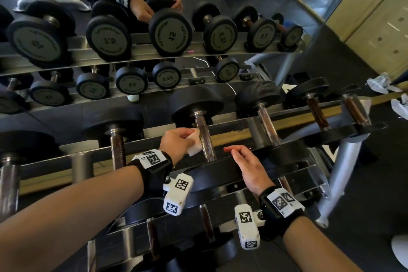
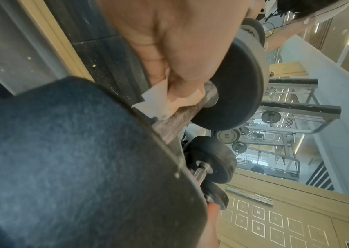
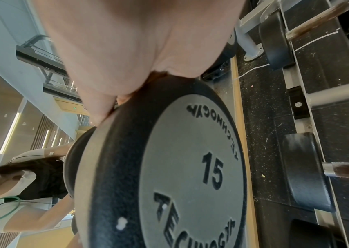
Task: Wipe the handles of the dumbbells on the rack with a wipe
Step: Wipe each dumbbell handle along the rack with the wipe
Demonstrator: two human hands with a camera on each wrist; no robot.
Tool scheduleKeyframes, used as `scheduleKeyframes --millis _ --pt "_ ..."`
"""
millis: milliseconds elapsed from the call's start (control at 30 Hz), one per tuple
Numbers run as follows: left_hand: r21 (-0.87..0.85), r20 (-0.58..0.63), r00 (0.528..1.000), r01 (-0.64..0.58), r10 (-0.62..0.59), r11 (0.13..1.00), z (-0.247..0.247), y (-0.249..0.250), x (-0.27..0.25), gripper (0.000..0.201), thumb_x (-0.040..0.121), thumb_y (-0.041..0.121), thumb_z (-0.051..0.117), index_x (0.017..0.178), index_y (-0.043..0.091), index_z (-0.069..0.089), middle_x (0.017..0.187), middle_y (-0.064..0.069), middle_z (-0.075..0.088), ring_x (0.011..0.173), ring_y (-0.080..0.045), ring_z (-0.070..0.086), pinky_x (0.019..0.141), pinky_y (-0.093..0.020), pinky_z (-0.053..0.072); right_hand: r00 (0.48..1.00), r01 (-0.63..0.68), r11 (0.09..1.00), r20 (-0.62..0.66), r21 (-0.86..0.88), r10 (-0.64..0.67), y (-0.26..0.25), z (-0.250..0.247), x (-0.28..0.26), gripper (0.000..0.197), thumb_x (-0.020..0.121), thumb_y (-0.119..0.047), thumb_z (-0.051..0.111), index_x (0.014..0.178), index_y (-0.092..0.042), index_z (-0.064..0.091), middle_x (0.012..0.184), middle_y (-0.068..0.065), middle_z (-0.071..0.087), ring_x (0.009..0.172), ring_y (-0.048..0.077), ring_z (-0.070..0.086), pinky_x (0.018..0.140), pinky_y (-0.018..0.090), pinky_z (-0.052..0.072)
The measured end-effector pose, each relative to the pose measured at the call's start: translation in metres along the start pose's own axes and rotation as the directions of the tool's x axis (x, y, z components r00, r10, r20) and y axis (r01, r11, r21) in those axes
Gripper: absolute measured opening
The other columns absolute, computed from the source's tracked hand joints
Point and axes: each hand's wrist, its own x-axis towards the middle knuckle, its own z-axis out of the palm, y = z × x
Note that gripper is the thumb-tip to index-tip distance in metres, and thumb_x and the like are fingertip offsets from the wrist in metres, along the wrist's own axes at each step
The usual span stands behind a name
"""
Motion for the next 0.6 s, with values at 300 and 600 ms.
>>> scheduleKeyframes --millis 300,600 --pt "0.030 -0.097 0.995 -0.015 0.018 0.999 0.006 0.030 -0.001 0.047 0.078 0.001 0.073 0.122 0.012 0.063 0.109 -0.003 0.068 0.103 -0.022 0.065 0.094 -0.039 0.053 1.000 0.006 1.000 -0.012 0.006 -0.006 0.001 0.000 0.002 0.020 0.102 -0.031 0.049 0.113 -0.026 0.065 0.098 -0.003 0.075 0.089 0.016 0.072 0.070 0.025 0.057" --pt "0.136 0.220 0.973 0.034 -0.064 0.990 -0.001 0.012 -0.033 0.035 0.074 -0.004 0.076 0.083 0.030 0.075 0.089 0.002 0.074 0.086 -0.014 0.068 0.075 -0.026 0.056 1.000 0.026 0.999 -0.002 0.045 -0.026 0.004 0.001 0.003 0.026 0.091 -0.044 0.055 0.109 -0.030 0.068 0.098 -0.008 0.074 0.091 0.016 0.072 0.073 0.028 0.059"
